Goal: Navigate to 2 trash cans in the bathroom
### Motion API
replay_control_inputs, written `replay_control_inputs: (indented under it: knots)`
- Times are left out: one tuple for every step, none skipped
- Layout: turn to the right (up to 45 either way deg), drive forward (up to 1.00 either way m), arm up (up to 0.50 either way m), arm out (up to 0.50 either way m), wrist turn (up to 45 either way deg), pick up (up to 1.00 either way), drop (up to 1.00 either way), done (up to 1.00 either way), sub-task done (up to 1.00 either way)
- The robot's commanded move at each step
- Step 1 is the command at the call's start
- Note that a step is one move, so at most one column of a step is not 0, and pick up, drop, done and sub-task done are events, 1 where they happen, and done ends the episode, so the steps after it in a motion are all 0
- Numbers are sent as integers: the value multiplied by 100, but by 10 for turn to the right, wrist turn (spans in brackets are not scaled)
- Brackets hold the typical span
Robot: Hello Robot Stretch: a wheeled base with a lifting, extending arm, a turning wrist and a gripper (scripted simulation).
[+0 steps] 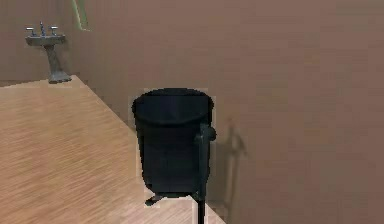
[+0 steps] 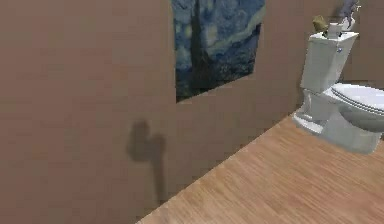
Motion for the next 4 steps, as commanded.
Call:
replay_control_inputs:
  knots:
    - [-450, 0, 0, 0, 0, 0, 0, 0, 0]
    - [-300, 0, 0, 0, 0, 0, 0, 0, 0]
    - [0, 35, 0, 0, 0, 0, 0, 0, 0]
    - [0, 100, 0, 0, 0, 0, 0, 0, 0]
